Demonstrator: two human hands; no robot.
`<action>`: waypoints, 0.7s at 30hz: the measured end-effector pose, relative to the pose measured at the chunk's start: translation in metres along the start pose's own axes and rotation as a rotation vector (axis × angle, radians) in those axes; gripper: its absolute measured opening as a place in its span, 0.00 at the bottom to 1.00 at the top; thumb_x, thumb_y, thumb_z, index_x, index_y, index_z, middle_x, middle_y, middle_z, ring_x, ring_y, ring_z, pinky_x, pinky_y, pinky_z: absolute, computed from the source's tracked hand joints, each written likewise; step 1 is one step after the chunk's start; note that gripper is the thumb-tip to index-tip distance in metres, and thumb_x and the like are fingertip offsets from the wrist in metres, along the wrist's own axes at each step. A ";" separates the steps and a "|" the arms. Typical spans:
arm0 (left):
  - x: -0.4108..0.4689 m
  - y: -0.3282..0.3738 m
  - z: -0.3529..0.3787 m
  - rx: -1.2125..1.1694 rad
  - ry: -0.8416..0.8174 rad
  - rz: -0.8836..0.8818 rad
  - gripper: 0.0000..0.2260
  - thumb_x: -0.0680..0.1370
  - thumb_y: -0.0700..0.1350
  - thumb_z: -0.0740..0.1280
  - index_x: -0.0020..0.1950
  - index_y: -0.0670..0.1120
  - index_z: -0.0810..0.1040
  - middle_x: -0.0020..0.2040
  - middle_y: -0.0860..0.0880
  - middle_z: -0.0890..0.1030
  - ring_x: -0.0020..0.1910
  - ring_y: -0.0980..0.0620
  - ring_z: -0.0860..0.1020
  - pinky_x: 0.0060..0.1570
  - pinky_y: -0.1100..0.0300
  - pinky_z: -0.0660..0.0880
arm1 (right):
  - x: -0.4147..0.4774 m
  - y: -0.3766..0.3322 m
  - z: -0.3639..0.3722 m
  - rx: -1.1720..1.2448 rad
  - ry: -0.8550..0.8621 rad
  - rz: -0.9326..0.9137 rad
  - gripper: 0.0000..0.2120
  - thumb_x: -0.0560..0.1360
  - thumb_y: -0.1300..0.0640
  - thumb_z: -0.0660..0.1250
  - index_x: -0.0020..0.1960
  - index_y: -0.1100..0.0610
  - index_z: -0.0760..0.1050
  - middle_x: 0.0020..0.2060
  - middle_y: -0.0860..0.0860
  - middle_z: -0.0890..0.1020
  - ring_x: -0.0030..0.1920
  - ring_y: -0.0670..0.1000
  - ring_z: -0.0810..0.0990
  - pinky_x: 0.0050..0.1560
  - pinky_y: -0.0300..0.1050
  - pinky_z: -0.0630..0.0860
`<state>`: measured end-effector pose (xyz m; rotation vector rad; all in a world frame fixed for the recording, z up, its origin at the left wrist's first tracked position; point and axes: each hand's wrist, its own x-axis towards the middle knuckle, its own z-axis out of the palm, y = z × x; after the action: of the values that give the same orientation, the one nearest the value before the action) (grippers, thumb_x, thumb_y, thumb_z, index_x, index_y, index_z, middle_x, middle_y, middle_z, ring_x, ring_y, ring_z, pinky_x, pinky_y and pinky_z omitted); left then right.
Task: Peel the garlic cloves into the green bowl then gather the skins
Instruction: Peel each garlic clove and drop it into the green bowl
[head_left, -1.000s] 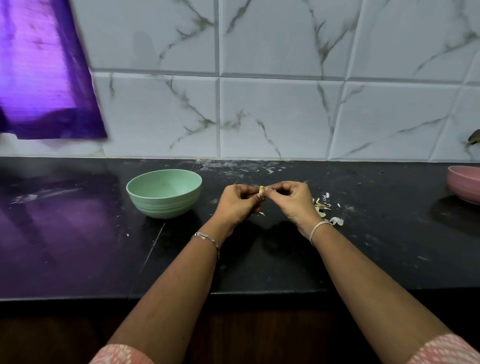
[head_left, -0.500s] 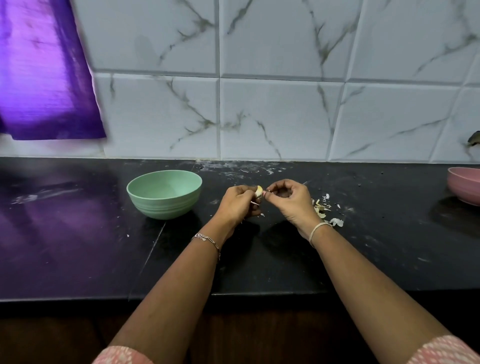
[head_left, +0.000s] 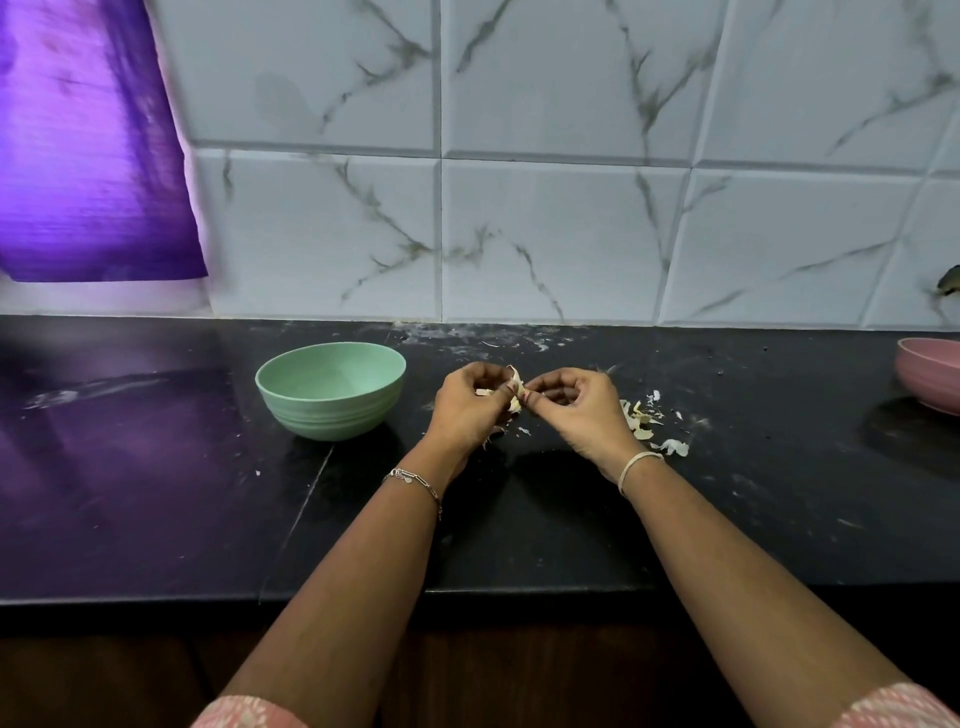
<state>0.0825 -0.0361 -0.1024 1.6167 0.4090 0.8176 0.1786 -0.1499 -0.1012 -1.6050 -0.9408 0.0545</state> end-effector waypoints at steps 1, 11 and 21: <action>0.000 0.000 0.000 -0.018 -0.004 -0.001 0.03 0.76 0.38 0.70 0.46 0.45 0.79 0.42 0.45 0.81 0.39 0.44 0.81 0.47 0.45 0.80 | 0.000 0.001 0.000 0.001 0.003 0.009 0.03 0.71 0.61 0.76 0.42 0.55 0.82 0.38 0.53 0.85 0.40 0.47 0.83 0.46 0.43 0.81; -0.003 0.002 0.001 0.048 -0.008 0.011 0.05 0.76 0.37 0.71 0.44 0.47 0.81 0.37 0.48 0.83 0.37 0.51 0.81 0.45 0.52 0.81 | -0.006 -0.002 0.002 -0.435 0.021 -0.174 0.04 0.70 0.55 0.71 0.41 0.54 0.84 0.33 0.48 0.84 0.35 0.48 0.82 0.42 0.48 0.80; -0.002 0.002 -0.001 -0.057 -0.030 0.021 0.04 0.76 0.35 0.69 0.46 0.43 0.82 0.40 0.43 0.84 0.36 0.50 0.81 0.44 0.55 0.79 | -0.001 0.000 0.003 -0.201 0.024 -0.045 0.02 0.71 0.57 0.73 0.39 0.53 0.83 0.33 0.49 0.85 0.36 0.49 0.84 0.45 0.53 0.82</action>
<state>0.0803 -0.0373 -0.1007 1.5809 0.3445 0.8132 0.1761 -0.1478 -0.1027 -1.7639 -0.9876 -0.0932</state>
